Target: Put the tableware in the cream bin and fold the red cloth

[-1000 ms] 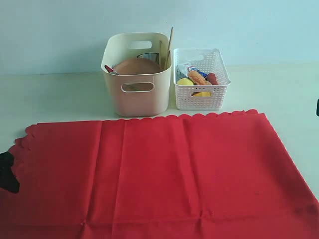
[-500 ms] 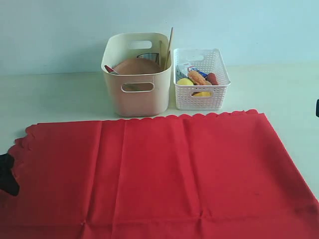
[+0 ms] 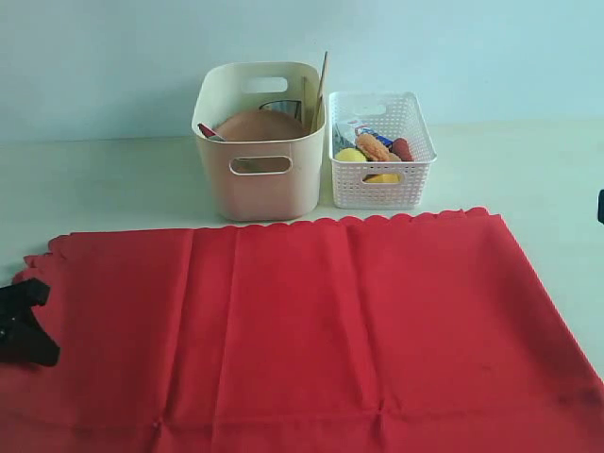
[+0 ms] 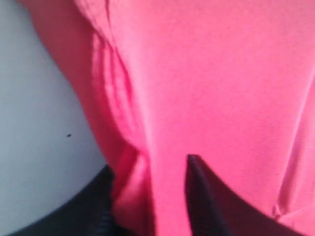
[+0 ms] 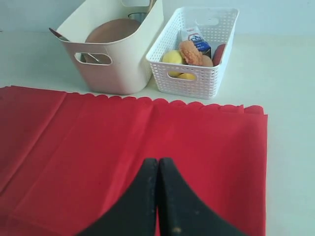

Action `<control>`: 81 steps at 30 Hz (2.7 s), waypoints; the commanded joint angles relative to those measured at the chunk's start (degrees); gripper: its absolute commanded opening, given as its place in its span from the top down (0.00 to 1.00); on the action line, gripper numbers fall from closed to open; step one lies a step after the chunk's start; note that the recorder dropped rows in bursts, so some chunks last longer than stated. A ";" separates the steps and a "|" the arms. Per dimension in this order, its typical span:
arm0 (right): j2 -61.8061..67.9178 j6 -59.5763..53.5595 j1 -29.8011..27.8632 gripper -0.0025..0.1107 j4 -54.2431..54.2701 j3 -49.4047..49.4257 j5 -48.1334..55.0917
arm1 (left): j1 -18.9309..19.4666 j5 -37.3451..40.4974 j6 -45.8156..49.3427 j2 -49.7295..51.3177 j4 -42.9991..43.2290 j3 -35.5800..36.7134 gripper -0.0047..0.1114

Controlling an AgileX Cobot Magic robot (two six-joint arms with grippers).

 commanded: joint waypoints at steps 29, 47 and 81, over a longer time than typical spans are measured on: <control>50.02 -2.54 -0.24 0.98 2.03 -11.28 5.79 | 2.44 20.28 -10.15 -18.86 8.69 -16.39 0.96; 72.54 -3.05 5.04 0.98 2.45 -11.28 -13.20 | -15.39 19.13 -6.07 -18.78 -10.66 -22.21 0.96; 46.79 34.49 2.87 0.98 -40.04 -17.11 14.14 | -56.68 -6.74 -6.77 23.99 -12.07 -46.90 0.27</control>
